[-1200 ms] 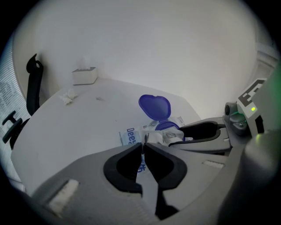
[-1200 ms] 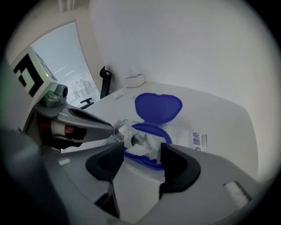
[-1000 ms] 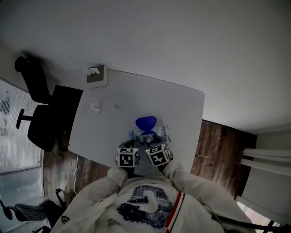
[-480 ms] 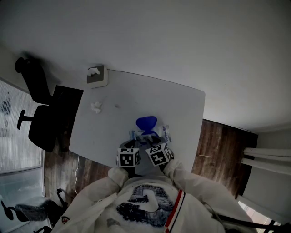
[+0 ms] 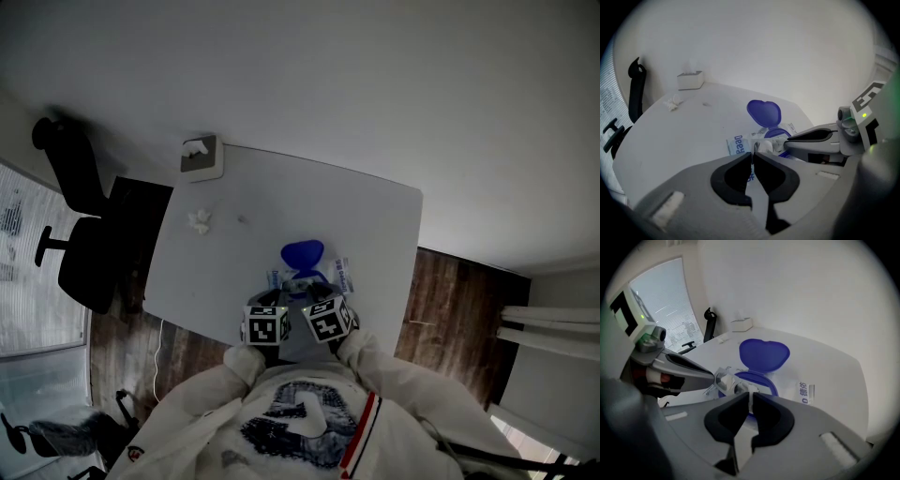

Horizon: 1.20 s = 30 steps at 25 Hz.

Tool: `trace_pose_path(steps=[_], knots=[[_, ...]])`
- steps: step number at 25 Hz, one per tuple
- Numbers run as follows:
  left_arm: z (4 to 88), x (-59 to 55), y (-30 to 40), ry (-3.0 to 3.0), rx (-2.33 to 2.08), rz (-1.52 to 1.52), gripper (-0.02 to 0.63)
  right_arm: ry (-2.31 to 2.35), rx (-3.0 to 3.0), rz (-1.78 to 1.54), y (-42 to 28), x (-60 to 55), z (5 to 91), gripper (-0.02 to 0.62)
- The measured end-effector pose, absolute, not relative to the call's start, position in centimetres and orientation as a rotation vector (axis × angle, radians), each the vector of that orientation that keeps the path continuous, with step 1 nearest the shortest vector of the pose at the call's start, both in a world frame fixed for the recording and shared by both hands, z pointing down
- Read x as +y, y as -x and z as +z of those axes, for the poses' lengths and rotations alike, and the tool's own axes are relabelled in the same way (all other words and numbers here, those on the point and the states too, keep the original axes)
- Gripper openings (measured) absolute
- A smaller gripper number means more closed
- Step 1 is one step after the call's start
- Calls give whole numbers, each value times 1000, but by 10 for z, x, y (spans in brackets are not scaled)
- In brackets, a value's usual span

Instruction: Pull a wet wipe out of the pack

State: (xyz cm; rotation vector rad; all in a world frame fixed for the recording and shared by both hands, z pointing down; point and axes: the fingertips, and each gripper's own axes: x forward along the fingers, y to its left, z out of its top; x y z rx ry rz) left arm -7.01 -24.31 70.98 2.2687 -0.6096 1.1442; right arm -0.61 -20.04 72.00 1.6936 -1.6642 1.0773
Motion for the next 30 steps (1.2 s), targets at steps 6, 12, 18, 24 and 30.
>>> trace_pose_path(steps=[6, 12, 18, 24, 30], knots=[[711, -244, 70, -2274, -607, 1139, 25, -1721, -1668, 1090, 5, -200, 713, 25], [713, -243, 71, -2275, -604, 1147, 25, -1762, -1670, 1108, 3, -196, 704, 23], [713, -244, 70, -2283, -602, 1152, 25, -1802, -1674, 1116, 0, -194, 694, 21], [714, -244, 70, -2286, -600, 1163, 25, -1861, -1670, 1115, -7, -191, 677, 20], [718, -245, 71, -2298, -590, 1183, 25, -1929, -1644, 1095, -23, -185, 672, 20]])
